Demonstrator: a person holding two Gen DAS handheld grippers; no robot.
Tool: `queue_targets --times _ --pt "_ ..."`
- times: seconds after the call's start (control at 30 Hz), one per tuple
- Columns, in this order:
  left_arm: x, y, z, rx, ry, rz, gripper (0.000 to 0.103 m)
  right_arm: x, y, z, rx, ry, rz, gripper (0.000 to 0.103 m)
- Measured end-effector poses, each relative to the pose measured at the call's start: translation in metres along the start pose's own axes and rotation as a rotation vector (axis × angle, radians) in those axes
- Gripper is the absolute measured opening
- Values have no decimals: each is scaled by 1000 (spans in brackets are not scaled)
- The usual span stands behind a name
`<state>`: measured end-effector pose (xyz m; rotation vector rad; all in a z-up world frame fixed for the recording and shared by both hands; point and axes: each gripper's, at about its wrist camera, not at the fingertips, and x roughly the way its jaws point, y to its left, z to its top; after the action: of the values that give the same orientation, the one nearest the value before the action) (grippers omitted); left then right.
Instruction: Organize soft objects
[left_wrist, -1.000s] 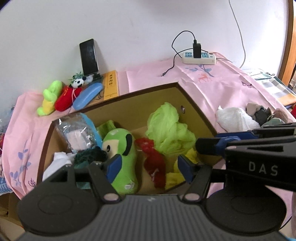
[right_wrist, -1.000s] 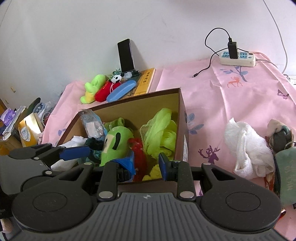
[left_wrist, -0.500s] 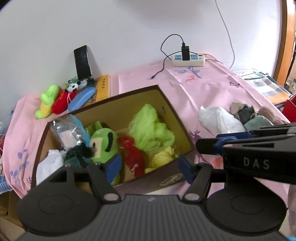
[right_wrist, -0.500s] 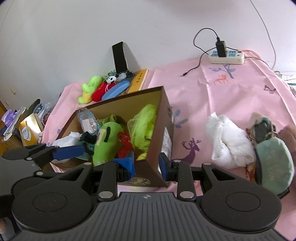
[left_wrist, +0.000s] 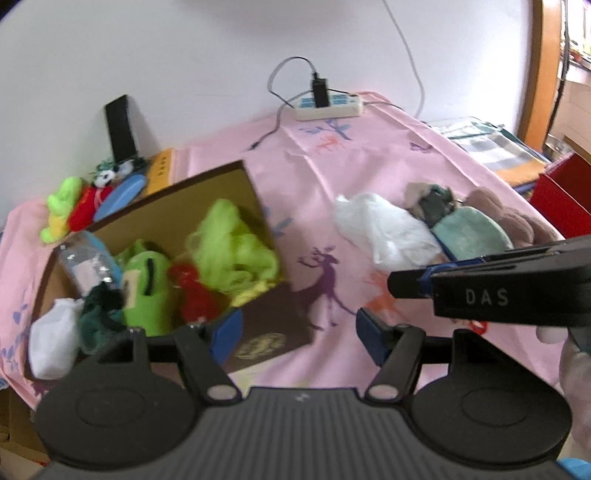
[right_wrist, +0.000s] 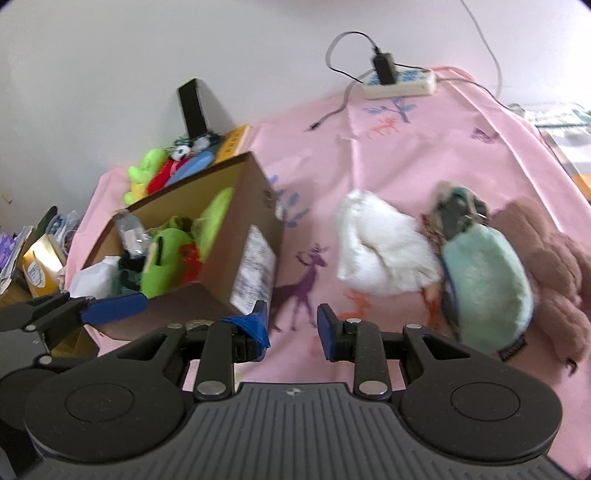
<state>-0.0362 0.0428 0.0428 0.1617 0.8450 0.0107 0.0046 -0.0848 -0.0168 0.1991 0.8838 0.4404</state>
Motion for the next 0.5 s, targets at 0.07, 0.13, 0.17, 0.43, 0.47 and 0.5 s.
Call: queue_targets --times 0.07,0.13,0.17,0.43,0.47,0.5 --pt "4 -11 1 15 5 -13 68 -1 -11 -2 15 6 -11 12" --pt "9 -21 1 26 10 -31 68 -2 -21 -4 31 13 -23 12" --pt "11 -25 1 28 14 -41 68 -2 -27 -5 39 17 -29 12" --pt "30 -55 2 32 11 -118 69 -6 -72 -12 88 40 -68 12" --pt "33 -57 2 29 12 -122 69 -6 -76 -13 95 42 -69 12" --pt "37 -60 3 23 14 -127 69 -6 -81 -14 103 42 -65 12"
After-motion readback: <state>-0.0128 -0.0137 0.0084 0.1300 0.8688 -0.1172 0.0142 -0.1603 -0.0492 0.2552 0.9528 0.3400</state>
